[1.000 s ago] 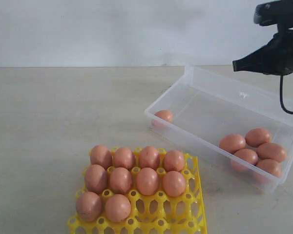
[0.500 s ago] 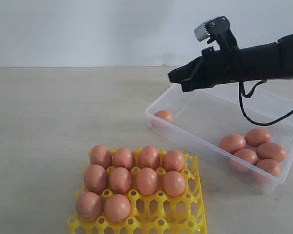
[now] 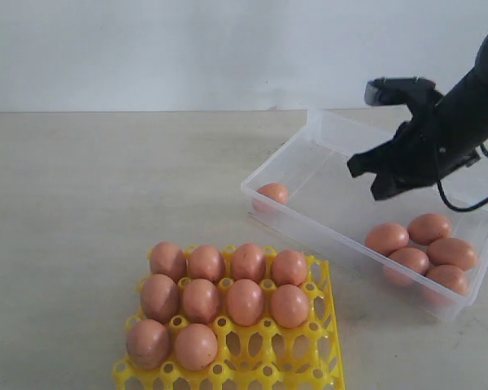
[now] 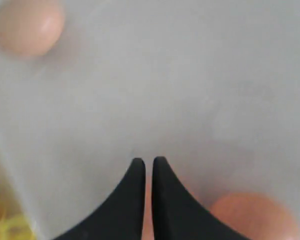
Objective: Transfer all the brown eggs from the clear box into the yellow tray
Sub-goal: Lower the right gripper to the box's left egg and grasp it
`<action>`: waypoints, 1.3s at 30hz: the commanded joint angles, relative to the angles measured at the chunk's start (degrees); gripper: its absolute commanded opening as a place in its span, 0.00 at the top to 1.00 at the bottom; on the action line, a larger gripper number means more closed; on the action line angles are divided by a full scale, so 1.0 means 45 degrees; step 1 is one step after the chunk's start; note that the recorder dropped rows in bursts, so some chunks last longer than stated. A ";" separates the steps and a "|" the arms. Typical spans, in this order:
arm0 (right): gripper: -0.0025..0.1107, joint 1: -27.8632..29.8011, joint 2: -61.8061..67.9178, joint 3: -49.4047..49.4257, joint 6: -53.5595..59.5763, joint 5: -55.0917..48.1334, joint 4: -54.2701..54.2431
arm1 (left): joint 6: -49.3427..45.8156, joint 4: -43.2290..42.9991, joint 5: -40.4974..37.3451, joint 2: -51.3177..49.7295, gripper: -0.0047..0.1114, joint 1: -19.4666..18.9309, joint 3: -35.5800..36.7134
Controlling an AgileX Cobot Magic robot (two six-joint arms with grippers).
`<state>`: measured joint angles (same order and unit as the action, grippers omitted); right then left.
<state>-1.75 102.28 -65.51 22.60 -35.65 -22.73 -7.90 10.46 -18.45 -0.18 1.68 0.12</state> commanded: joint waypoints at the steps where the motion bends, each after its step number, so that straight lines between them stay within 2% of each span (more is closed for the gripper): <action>1: 0.98 -0.0482 -0.0233 -0.0151 0.1658 0.3495 -0.0669 | 0.0086 0.0100 0.0144 0.0040 0.92 0.0055 -0.0026; 3: 0.98 -0.0879 0.0040 -0.0244 0.2515 0.3430 -0.1270 | 0.0086 0.0100 0.0144 0.0040 0.92 0.0055 -0.0026; 5: 0.91 -0.1236 0.0431 -0.0443 0.2914 0.3818 -0.2607 | 0.0086 0.0100 0.0144 0.0040 0.92 0.0055 -0.0026; 6: 0.86 -0.1382 0.0605 -0.0564 0.3258 0.3953 -0.3129 | 0.0086 0.0100 0.0144 0.0040 0.92 0.0055 -0.0026; 10: 0.51 -0.1610 0.1466 -0.1286 0.3057 0.3712 -0.3399 | 0.0086 0.0100 0.0144 0.0040 0.92 0.0055 -0.0026; 11: 0.49 -0.1610 0.1659 -0.1351 0.2770 0.3559 -0.3399 | 0.0086 0.0100 0.0144 0.0040 0.92 0.0055 -0.0026; 18: 0.66 -0.1638 0.2707 -0.2056 0.2004 0.3382 -0.3933 | 0.0086 0.0100 0.0144 0.0040 0.92 0.0055 -0.0026; 22: 0.66 -0.1638 0.3143 -0.2917 0.2258 0.2317 -0.3963 | 0.0086 0.0100 0.0144 0.0040 0.92 0.0055 -0.0026; 26: 0.66 -0.1688 0.3407 -0.3502 0.3565 0.0782 -0.4125 | 0.0086 0.0100 0.0144 0.0040 0.92 0.0055 -0.0026; 39: 0.66 -0.2632 0.4225 -0.3870 0.4389 0.0740 -0.3863 | 0.0086 0.0100 0.0144 0.0040 0.92 0.0055 -0.0026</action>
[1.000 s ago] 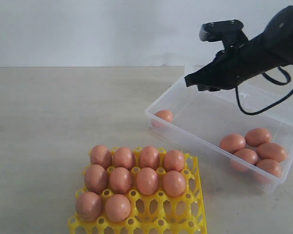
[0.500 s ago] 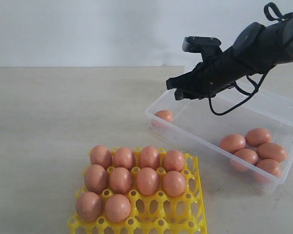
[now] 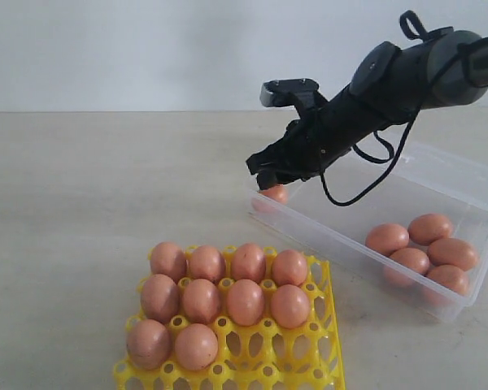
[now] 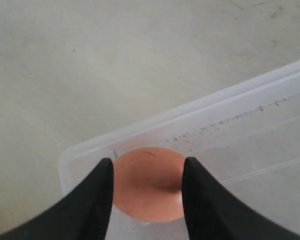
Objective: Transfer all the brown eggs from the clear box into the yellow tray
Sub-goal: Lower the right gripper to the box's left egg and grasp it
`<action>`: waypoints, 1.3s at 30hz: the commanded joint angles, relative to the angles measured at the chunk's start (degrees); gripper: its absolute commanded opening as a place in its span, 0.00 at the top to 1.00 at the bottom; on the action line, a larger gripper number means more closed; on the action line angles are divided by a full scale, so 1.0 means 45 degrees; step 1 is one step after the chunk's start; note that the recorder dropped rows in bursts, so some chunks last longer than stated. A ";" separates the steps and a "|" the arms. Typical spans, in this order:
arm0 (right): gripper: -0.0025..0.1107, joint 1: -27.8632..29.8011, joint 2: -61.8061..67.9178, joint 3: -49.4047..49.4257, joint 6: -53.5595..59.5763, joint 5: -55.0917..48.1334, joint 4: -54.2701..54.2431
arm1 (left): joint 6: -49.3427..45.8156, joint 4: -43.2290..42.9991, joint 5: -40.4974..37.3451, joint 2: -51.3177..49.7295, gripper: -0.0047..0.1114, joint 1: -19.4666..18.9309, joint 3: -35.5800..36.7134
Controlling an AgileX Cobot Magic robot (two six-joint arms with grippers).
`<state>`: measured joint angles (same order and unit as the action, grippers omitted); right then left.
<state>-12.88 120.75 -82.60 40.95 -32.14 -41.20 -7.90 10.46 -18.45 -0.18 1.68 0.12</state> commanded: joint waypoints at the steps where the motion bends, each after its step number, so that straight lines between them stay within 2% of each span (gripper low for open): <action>1: 0.66 -0.0183 0.0175 -0.0073 0.0334 -0.0040 0.0490 | 0.0086 0.0100 0.0144 0.0040 0.92 0.0055 -0.0026; 5: 0.66 -0.0218 0.0289 -0.0073 0.0105 -0.0068 0.1973 | 0.0086 0.0100 0.0144 0.0040 0.92 0.0055 -0.0026; 11: 0.66 -0.0218 0.0119 -0.0073 -0.2938 -0.0068 0.6116 | 0.0086 0.0100 0.0144 0.0040 0.92 0.0055 -0.0026; 15: 0.66 -0.0218 -0.0080 -0.0073 -0.4406 0.0064 0.7618 | 0.0086 0.0100 0.0144 0.0040 0.92 0.0055 -0.0026; 18: 0.66 -0.0218 -0.0390 -0.0073 -0.4088 0.0387 0.7594 | 0.0086 0.0100 0.0144 0.0040 0.92 0.0055 -0.0026; 20: 0.66 -0.0218 -0.0414 -0.0073 -0.2466 0.0450 0.7967 | 0.0086 0.0100 0.0144 0.0040 0.92 0.0055 -0.0026; 21: 0.65 -0.0218 -0.0414 -0.0073 -0.2080 0.0261 0.8024 | 0.0086 0.0100 0.0144 0.0040 0.92 0.0055 -0.0026; 23: 0.52 -0.0218 -0.0390 -0.0073 -0.2373 0.0139 0.7844 | 0.0086 0.0100 0.0144 0.0040 0.92 0.0055 -0.0026; 24: 0.40 -0.0218 -0.0390 -0.0073 -0.3035 0.0469 0.7531 | 0.0086 0.0100 0.0144 0.0040 0.92 0.0055 -0.0026; 25: 0.33 -0.0218 -0.0390 -0.0073 -0.3537 0.0668 0.7390 | 0.0086 0.0100 0.0144 0.0040 0.92 0.0055 -0.0026; 30: 0.31 -0.0218 -0.0468 -0.0073 -0.4371 0.0771 0.7106 | 0.0086 0.0100 0.0144 0.0040 0.92 0.0055 -0.0026; 36: 0.31 -0.0218 -0.0467 -0.0073 -0.4099 0.1094 0.3755 | 0.0086 0.0100 0.0144 0.0040 0.92 0.0055 -0.0026; 39: 0.31 -0.0218 -0.0211 -0.0073 -0.3629 0.0912 0.2990 | 0.0086 0.0100 0.0144 0.0040 0.92 0.0055 -0.0026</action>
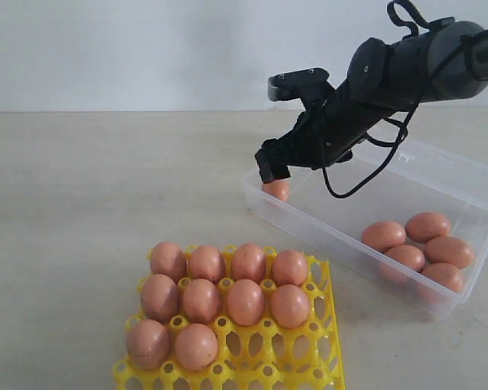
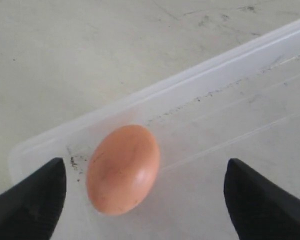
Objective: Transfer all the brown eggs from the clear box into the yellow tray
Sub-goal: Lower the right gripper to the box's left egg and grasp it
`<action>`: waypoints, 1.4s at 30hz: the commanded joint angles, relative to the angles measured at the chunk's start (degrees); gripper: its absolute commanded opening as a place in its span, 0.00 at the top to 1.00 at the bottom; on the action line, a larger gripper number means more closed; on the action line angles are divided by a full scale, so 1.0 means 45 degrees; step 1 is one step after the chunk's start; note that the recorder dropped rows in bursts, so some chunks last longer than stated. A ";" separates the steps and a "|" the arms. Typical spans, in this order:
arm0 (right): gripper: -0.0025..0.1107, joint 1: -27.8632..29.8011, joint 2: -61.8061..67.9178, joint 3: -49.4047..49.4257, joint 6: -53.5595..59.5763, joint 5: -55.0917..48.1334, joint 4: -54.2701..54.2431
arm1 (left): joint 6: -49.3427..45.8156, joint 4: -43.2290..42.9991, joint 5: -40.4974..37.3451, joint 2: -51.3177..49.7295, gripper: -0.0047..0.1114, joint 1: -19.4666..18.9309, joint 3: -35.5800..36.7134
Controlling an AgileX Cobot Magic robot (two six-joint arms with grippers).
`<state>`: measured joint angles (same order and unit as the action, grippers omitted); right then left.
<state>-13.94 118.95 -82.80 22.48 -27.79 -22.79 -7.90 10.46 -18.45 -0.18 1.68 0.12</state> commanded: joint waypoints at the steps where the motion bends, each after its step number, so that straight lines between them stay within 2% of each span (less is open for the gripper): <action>1: 0.31 0.0018 0.0273 -0.0027 0.0478 -0.0055 -0.1101 | 0.0086 0.0100 0.0144 0.0040 0.92 0.0055 -0.0026; 5: 0.35 0.0018 0.0533 -0.0027 0.0478 0.0239 -0.1180 | 0.0086 0.0100 0.0144 0.0040 0.92 0.0055 -0.0026; 11: 0.52 0.0018 0.0838 -0.0027 0.0424 0.0560 -0.2158 | 0.0086 0.0100 0.0144 0.0040 0.92 0.0055 -0.0026; 21: 0.52 0.0018 0.1389 -0.0027 0.0424 0.0530 -0.3478 | 0.0086 0.0100 0.0144 0.0040 0.92 0.0055 -0.0026; 28: 0.54 0.0018 0.1533 -0.0027 0.0424 0.0838 -0.3569 | 0.0086 0.0100 0.0144 0.0040 0.92 0.0055 -0.0026; 30: 0.62 0.0018 0.1533 -0.0027 0.0424 0.0873 -0.3593 | 0.0086 0.0100 0.0144 0.0040 0.92 0.0055 -0.0026; 32: 0.75 0.0018 0.1533 -0.0027 0.0424 0.0873 -0.3593 | 0.0086 0.0100 0.0144 0.0040 0.92 0.0055 -0.0026; 35: 0.98 0.0018 0.1533 -0.0027 0.0424 0.0873 -0.3593 | 0.0086 0.0100 0.0144 0.0040 0.92 0.0055 -0.0026; 42: 0.98 0.0045 0.0770 0.0445 0.0011 0.0570 -0.3484 | 0.0086 0.0100 0.0144 0.0040 0.92 0.0055 -0.0026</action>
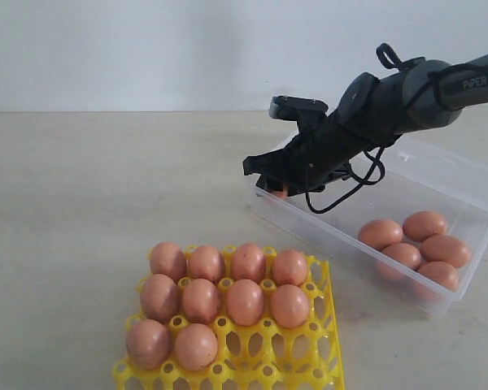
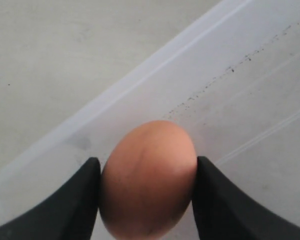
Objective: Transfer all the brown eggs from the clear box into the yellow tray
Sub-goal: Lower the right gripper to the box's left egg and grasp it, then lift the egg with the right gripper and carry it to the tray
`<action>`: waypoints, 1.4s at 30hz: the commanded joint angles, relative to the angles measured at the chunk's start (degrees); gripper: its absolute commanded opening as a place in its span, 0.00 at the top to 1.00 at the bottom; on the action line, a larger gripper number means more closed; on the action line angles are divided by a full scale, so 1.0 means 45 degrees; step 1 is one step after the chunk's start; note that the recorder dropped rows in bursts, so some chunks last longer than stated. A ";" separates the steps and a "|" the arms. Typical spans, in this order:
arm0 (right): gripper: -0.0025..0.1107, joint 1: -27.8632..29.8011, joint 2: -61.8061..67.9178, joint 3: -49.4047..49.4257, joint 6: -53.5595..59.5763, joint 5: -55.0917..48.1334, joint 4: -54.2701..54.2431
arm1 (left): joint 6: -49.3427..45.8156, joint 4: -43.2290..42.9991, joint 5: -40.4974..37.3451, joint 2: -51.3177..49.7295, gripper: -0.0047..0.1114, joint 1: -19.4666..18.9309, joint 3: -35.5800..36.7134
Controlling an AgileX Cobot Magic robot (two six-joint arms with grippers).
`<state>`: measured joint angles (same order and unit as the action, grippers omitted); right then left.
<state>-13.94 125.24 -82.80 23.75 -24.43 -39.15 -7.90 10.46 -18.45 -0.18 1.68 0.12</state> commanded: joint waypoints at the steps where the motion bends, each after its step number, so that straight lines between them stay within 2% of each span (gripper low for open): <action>1: 0.98 0.0045 -0.0944 0.0768 -0.0364 0.0218 0.0151 | 0.0086 0.0100 0.0144 0.0040 0.92 0.0055 -0.0026; 6: 0.98 0.0045 -0.2955 0.2863 -0.0855 0.3739 0.0067 | 0.0086 0.0100 0.0144 0.0040 0.92 0.0055 -0.0026; 12: 0.98 -0.0109 -0.5386 0.6345 -0.0868 1.2019 0.0578 | 0.0086 0.0100 0.0144 0.0040 0.92 0.0055 -0.0026; 14: 0.98 -0.0108 -0.5991 0.7294 -0.0895 1.4714 0.1604 | 0.0086 0.0100 0.0144 0.0040 0.92 0.0055 -0.0026; 17: 0.98 -0.0108 -0.6717 0.8133 -0.0933 1.7071 0.4175 | 0.0086 0.0100 0.0144 0.0040 0.92 0.0055 -0.0026; 21: 0.98 -0.0108 -0.7448 0.8338 -0.3328 1.6684 0.8991 | 0.0086 0.0100 0.0144 0.0040 0.92 0.0055 -0.0026; 25: 0.98 -0.0108 -0.7727 0.8361 -1.0297 1.4824 1.4678 | 0.0086 0.0100 0.0144 0.0040 0.92 0.0055 -0.0026; 28: 0.98 -0.0162 -0.7727 0.9268 -1.3184 1.5148 1.7495 | 0.0086 0.0100 0.0144 0.0040 0.92 0.0055 -0.0026; 31: 0.98 -0.0627 -0.7885 1.0951 -1.3117 1.6654 1.7444 | 0.0086 0.0100 0.0144 0.0040 0.92 0.0055 -0.0026; 36: 0.98 -0.2186 -0.8116 1.3098 -1.2199 1.6962 1.6747 | 0.0086 0.0100 0.0144 0.0040 0.92 0.0055 -0.0026; 40: 0.98 -0.3471 -0.8116 1.3364 -1.1301 1.6622 1.6680 | 0.0086 0.0100 0.0144 0.0040 0.92 0.0055 -0.0026; 42: 0.98 -0.3885 -0.8116 1.3364 -1.1097 1.6356 1.5883 | 0.0086 0.0100 0.0144 0.0040 0.92 0.0055 -0.0026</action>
<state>-29.09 89.44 -22.82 -28.17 49.90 36.24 -7.90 10.46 -18.45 -0.18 1.68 0.12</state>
